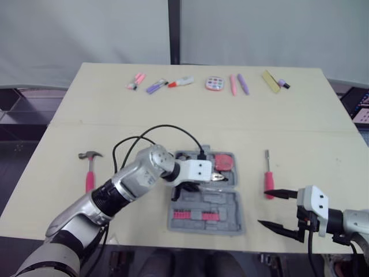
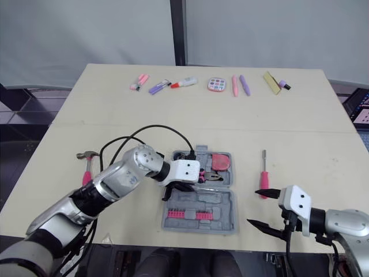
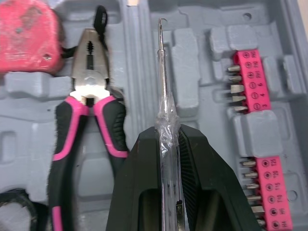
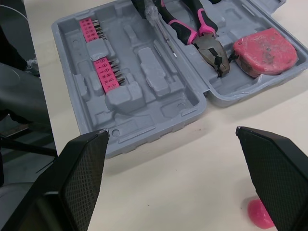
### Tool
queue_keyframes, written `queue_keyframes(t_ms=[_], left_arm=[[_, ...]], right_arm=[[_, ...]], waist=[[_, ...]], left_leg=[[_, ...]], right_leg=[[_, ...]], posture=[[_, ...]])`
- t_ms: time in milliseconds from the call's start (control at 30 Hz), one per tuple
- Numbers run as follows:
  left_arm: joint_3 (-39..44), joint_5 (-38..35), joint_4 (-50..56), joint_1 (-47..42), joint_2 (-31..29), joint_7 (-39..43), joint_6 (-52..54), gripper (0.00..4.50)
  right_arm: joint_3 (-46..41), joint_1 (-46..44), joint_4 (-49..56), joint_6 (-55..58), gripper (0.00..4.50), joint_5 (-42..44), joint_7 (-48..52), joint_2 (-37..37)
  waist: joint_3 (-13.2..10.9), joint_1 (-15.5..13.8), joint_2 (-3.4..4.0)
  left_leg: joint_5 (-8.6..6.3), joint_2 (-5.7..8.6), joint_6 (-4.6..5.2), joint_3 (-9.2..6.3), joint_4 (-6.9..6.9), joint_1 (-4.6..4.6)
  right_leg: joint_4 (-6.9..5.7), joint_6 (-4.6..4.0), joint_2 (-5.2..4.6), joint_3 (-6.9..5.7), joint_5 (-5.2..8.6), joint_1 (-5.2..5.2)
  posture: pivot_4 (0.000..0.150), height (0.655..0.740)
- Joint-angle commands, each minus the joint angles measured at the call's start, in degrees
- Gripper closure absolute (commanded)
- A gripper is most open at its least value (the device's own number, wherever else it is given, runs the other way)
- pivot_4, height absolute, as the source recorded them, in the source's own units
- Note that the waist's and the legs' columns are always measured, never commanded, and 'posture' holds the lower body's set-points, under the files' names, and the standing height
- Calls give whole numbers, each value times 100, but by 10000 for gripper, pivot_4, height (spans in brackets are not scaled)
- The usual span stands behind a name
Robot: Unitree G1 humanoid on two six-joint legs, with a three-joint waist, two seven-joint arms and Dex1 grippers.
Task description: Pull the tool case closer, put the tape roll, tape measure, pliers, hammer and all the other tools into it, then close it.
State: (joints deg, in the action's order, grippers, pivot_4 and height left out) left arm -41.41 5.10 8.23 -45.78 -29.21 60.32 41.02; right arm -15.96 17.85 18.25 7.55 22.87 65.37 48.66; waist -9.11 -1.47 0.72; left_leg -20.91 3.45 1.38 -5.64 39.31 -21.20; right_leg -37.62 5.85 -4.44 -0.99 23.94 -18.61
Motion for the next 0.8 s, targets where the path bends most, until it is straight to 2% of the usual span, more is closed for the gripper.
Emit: queue_keyframes(t_ms=[33,300,800], left_arm=[[-19,132,198,58,-2,9,-90,44596],[6,462,104,231,216,-382,-58,44596],[-53,475,205,352,379,-350,554,44596]], right_arm=[[-126,40,165,-58,0,48,-34,11],[-134,-26,81,-55,0,41,-34,42],[-177,-62,55,-19,0,23,-66,47]], waist=[[0,0,0],[0,-11,0],[0,-6,0]], left_leg=[[0,0,0,0,0,0],[0,2,0,-3,4,-1],[-1,3,1,-2,6,0]], right_leg=[[0,0,0,0,0,0],[0,0,-2,1,0,0],[-5,0,-1,1,0,0]], posture=[[1500,7134],[1500,7134],[1500,7134]])
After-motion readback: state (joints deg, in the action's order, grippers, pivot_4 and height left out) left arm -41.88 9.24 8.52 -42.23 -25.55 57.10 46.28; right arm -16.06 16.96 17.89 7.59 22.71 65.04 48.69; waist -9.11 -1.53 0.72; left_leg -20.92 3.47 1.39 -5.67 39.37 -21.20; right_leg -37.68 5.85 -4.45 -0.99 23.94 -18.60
